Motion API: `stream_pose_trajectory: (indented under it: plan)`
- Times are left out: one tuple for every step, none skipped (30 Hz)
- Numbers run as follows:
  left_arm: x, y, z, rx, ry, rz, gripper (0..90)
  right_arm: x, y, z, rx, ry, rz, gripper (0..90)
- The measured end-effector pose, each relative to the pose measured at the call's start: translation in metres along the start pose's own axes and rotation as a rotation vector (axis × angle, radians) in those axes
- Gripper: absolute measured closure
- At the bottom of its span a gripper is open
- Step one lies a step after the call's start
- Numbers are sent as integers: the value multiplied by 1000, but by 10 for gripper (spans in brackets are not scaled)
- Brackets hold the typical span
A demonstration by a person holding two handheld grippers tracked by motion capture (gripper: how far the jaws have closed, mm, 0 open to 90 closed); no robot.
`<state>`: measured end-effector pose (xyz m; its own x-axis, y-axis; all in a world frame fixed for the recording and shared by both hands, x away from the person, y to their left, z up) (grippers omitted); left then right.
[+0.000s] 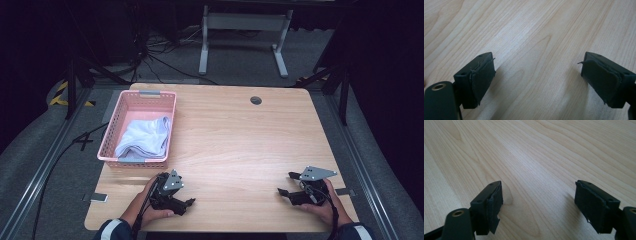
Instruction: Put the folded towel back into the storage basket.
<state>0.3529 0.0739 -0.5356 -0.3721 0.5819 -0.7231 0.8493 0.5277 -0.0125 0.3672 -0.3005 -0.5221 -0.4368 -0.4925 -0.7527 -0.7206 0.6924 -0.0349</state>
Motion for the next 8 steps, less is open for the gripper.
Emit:
stream_pose_trajectory:
  plan:
    - [0, 0, 0, 1, 0, 1, 119, 0, 0, 0, 0, 0, 0, 231]
    - [0, 0, 0, 2, -2, 2, 118, 0, 0, 0, 0, 1, 0, 231]
    - [0, 0, 0, 2, -2, 3, 117, 0, 0, 0, -1, 0, 1, 231]
    - [0, 0, 0, 2, -1, 2, 117, 0, 0, 0, 0, 0, 1, 231]
    - [0, 0, 0, 2, -1, 4, 116, 0, 0, 0, 0, 1, 1, 231]
    - [0, 0, 0, 2, -1, 4, 116, 0, 0, 0, 0, 1, 1, 230]
    - [0, 0, 0, 2, -2, 3, 116, 0, 0, 0, 1, 1, 1, 229]
    - [0, 0, 0, 0, -2, 3, 116, 0, 0, 0, 1, 3, 2, 227]
Point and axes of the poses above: each handheld gripper's, and its own axes: z roughly forward along the jaws, x roughly out of its underside, y roughly to its left, the point moved 8 cm from there along z, roughly forward along the jaws, and after that the axes turned 1 degree about -y, right-handed, at the moved point
